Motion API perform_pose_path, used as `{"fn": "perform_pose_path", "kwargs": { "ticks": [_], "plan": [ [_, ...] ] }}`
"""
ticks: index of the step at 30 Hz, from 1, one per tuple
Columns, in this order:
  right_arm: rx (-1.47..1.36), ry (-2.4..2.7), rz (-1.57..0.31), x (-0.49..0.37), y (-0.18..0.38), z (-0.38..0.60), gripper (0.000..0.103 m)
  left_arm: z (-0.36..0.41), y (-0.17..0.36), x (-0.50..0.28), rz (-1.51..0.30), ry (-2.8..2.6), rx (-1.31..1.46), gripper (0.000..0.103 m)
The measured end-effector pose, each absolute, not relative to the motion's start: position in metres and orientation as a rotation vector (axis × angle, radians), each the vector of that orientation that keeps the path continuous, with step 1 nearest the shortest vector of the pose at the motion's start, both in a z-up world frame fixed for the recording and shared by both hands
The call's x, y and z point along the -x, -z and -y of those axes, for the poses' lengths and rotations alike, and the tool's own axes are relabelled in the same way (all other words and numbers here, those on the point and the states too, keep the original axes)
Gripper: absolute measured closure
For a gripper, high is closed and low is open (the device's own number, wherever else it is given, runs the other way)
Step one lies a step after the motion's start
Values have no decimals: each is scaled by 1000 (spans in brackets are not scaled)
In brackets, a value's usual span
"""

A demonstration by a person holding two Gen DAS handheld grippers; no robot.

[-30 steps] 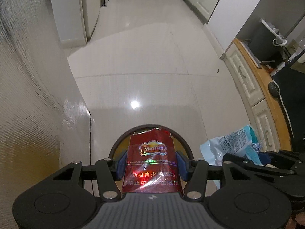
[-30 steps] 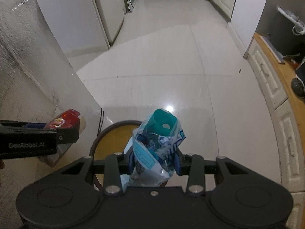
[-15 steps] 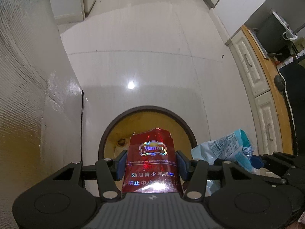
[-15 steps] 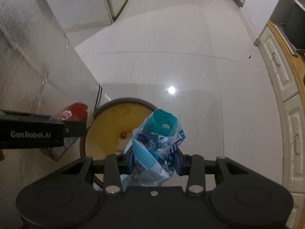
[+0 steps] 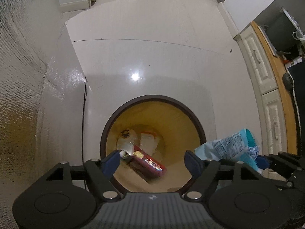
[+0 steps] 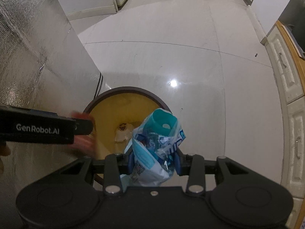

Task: Collect trash
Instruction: 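Open both tools to drop the packet and wrapper into the bin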

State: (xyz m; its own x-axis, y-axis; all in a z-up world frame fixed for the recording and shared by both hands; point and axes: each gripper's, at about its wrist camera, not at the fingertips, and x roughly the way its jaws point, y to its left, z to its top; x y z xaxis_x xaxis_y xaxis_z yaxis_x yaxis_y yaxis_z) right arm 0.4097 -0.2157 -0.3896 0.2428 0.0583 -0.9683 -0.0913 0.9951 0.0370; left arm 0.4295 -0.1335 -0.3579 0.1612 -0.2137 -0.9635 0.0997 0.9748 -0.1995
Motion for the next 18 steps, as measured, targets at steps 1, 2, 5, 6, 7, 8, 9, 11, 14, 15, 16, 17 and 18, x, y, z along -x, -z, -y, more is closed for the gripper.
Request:
{"fn": "perform_pose_path", "kwargs": {
  "ticks": [1,2,5,6,7,8,9,11,14,15,16,17,18],
  "plan": [
    [29,-103,-1321,-410,390,216,62,133,358,-429,-1392,219,89,23],
    [29,-104,-1321,-410,390,216,62,133,359,-429,-1393,213,79,22],
    [28,-109,-1322,-410,391,216,61,129,361,-428,-1406,190,65,19],
    [30,-111,-1321,-409,392,216,61,127,363,-429,-1410,177,59,18],
    [32,-112,-1321,-409,392,216,60,126,364,-428,-1415,166,51,17],
    [33,-114,-1322,-409,393,216,60,124,365,-428,-1421,152,42,17],
    [33,-115,-1323,-409,393,217,60,121,365,-428,-1426,141,37,16],
    [30,-116,-1327,-409,394,218,59,116,367,-428,-1435,118,30,13],
    [24,-118,-1325,-410,395,218,56,110,369,-428,-1444,100,24,11],
    [23,-119,-1320,-409,396,217,56,110,369,-427,-1445,98,22,10],
    [22,-121,-1315,-409,396,217,56,109,369,-428,-1445,97,22,8],
    [20,-125,-1310,-409,396,217,55,108,368,-428,-1444,97,24,7],
    [18,-132,-1309,-408,396,218,52,108,368,-428,-1444,97,25,6]
  ]
}}
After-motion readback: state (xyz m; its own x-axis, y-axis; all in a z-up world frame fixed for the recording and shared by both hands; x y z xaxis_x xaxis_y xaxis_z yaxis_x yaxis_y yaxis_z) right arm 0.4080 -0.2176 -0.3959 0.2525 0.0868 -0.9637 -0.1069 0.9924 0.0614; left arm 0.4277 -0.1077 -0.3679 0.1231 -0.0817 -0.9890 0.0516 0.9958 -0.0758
